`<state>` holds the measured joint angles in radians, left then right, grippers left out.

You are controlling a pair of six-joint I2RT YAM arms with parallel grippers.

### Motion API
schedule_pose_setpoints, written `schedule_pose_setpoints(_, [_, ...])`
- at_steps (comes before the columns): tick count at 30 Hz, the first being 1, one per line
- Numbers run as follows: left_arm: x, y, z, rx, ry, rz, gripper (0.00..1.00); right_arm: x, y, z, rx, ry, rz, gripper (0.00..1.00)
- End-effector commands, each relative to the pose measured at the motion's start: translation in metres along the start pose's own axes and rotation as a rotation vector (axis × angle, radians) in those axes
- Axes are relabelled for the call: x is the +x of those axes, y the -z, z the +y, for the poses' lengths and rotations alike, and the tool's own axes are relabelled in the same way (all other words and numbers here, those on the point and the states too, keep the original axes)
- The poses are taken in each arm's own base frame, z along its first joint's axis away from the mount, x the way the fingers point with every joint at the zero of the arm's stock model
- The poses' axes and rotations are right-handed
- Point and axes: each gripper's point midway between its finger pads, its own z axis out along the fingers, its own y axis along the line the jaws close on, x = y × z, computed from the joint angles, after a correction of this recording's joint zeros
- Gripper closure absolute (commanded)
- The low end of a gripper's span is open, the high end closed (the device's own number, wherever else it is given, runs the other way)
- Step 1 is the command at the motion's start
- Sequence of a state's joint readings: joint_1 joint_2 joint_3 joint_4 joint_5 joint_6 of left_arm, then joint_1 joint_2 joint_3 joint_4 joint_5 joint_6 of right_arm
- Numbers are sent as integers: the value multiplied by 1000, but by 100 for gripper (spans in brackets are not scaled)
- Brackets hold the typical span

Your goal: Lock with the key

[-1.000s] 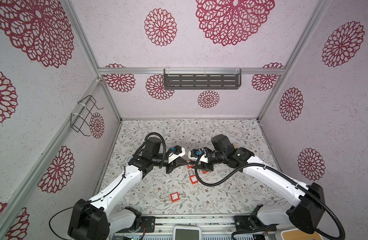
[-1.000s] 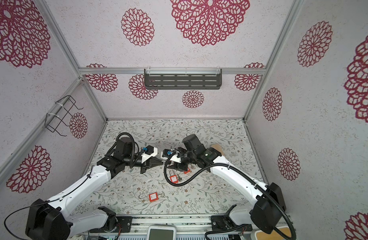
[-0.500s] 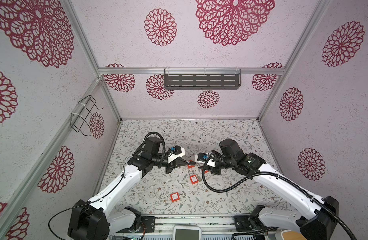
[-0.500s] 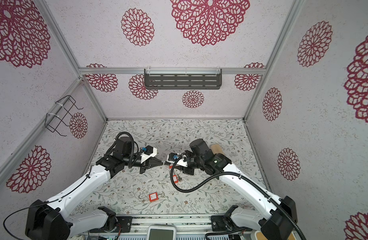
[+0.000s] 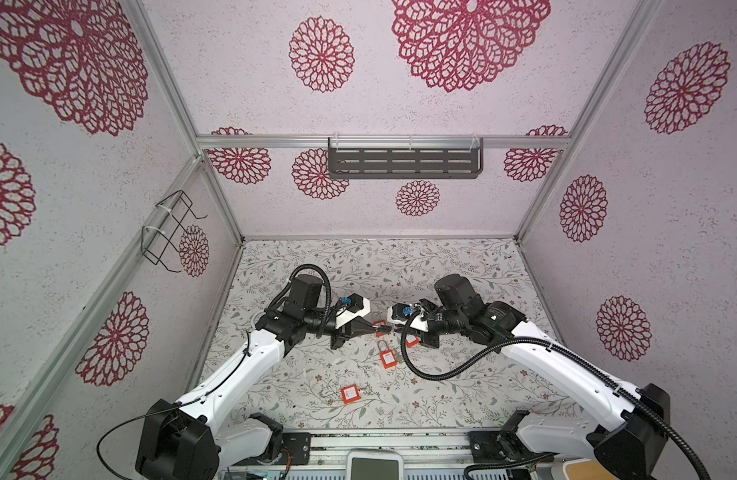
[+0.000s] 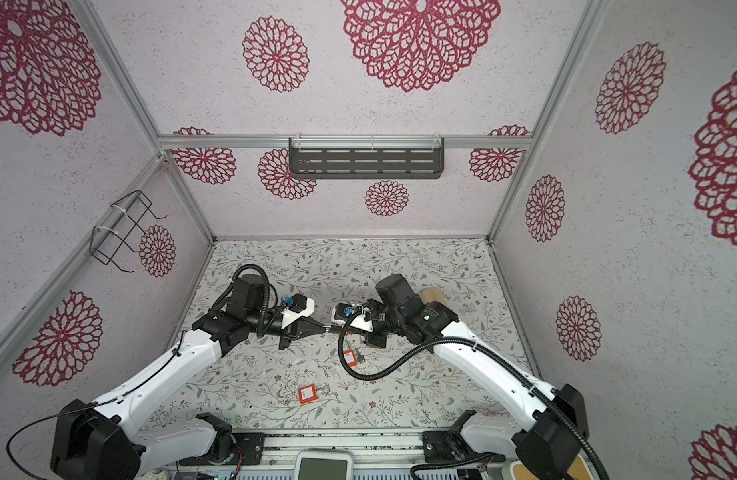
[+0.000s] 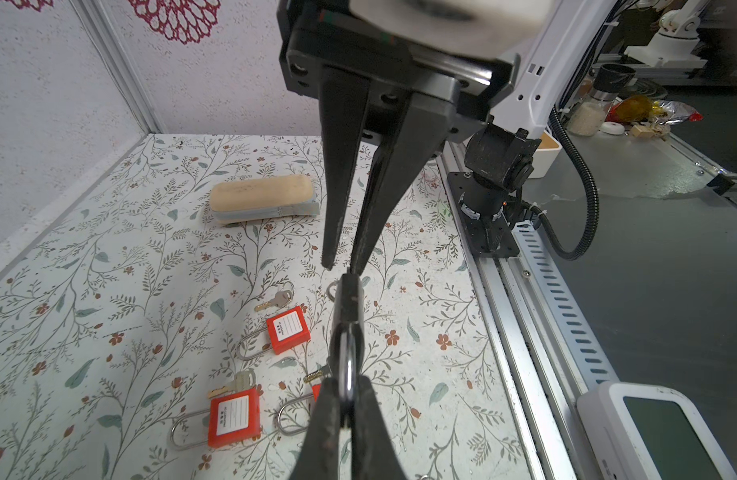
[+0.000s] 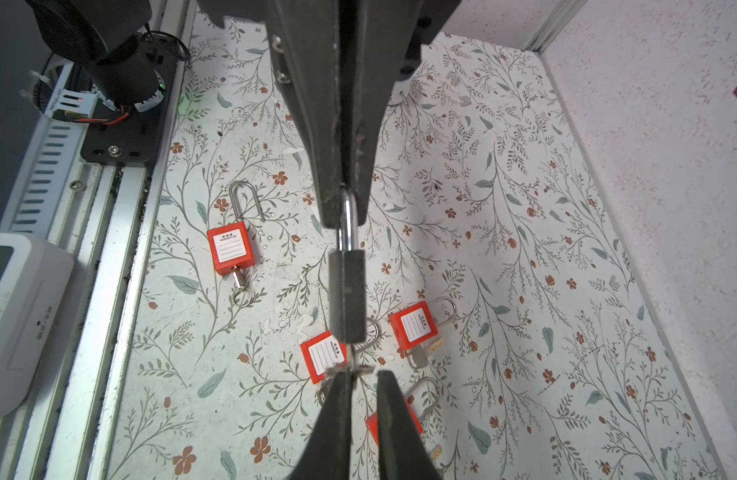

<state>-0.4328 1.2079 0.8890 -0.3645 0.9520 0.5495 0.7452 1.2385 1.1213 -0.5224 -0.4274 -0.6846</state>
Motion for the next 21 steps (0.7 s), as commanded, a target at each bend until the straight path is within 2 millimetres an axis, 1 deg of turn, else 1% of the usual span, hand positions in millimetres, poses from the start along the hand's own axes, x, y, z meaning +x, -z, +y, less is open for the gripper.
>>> schedule_pose_setpoints(1, [-20, 4, 0, 6, -61, -40, 100, -14, 7, -2, -10, 16, -39, 84])
schedule_pose_setpoints(6, [-21, 3, 0, 9, -61, -43, 100, -14, 5, 0, -27, 11, -41, 86])
schedule_pose_setpoints(16, [-17, 3, -3, 21, -59, -28, 100, -14, 4, 3, -44, 27, -52, 96])
schedule_pose_setpoints(21, [-13, 3, -5, 35, -56, -10, 100, -9, 4, 5, -47, 38, -33, 100])
